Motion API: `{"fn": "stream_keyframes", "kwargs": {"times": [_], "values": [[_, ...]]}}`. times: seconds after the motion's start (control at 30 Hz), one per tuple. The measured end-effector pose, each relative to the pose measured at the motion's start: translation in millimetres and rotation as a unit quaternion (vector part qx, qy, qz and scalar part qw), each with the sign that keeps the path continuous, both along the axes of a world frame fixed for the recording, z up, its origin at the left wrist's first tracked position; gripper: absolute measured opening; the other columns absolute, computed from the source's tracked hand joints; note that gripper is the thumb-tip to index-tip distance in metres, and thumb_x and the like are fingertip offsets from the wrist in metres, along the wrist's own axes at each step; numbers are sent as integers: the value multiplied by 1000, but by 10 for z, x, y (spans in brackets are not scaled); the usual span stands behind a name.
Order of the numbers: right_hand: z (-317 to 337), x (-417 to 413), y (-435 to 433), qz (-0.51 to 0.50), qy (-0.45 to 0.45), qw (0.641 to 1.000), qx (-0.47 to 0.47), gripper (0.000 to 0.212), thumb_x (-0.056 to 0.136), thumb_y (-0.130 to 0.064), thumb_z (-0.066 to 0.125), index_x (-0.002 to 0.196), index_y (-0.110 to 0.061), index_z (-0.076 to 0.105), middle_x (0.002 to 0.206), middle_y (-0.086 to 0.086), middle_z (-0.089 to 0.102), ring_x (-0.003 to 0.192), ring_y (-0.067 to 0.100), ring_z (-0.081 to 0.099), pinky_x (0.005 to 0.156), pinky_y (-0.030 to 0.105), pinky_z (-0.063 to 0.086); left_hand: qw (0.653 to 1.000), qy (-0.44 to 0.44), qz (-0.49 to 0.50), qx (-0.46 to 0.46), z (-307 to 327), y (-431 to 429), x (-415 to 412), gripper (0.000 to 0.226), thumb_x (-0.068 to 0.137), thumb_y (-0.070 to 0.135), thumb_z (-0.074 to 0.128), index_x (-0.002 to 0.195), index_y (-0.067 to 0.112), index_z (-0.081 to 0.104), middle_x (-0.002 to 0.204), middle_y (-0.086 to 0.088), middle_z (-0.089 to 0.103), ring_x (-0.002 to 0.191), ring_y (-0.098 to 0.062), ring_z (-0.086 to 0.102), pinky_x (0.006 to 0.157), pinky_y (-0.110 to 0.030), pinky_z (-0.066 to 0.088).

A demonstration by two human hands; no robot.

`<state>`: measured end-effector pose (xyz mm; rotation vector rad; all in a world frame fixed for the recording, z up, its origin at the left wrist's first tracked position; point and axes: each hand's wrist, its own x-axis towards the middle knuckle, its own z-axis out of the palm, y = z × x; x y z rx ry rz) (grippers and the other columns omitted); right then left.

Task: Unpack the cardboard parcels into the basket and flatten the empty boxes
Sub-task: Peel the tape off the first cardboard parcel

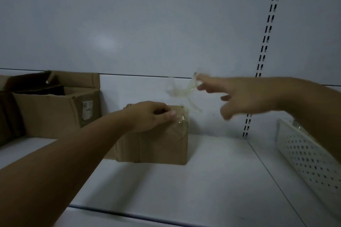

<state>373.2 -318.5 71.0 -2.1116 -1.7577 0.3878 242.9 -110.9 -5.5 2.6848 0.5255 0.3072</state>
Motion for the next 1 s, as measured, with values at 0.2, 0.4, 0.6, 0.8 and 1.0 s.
{"fn": "stream_keyframes", "kwargs": {"times": [0.2, 0.4, 0.6, 0.8, 1.0], "values": [[-751, -270, 267, -23, -263, 953, 151, 81, 71, -50, 66, 137, -34, 22, 143, -7, 31, 126, 12, 33, 94, 26, 36, 997, 1, -9, -73, 62, 40, -3, 37, 100, 44, 26, 112, 41, 61, 112, 16, 52, 104, -5, 46, 91, -24, 27], [-1137, -283, 544, 8, -367, 891, 267, 68, 60, -35, 81, 119, -12, 56, 128, 10, 53, 116, 28, 50, 92, 41, 46, 995, -7, -17, -98, 56, 52, 32, 29, 97, 21, 44, 120, 27, 60, 116, 9, 56, 106, -9, 50, 91, -21, 32], [-1217, -175, 635, 21, -402, 847, 347, 54, 59, -41, 83, 100, -10, 65, 117, 16, 61, 105, 33, 58, 82, 39, 49, 994, -5, -19, -105, 74, 58, 34, 31, 97, 18, 43, 121, 26, 61, 128, 9, 53, 114, -10, 45, 95, -23, 28], [-1253, -68, 616, 60, -348, 865, 357, 57, 60, -38, 84, 105, -15, 56, 123, 17, 56, 109, 29, 53, 71, 25, 44, 995, -4, -23, -98, 67, 56, 34, 32, 98, 21, 43, 124, 25, 60, 137, 4, 51, 126, -17, 44, 110, -33, 28], [-1259, -20, 604, 77, -386, 816, 423, 15, 82, -20, 67, 75, -6, 67, 117, 18, 63, 106, 28, 56, 71, 23, 45, 997, -11, -18, -80, 36, 82, 67, 31, 98, 21, 42, 123, 26, 59, 134, 4, 52, 114, -12, 45, 96, -25, 28]]}}
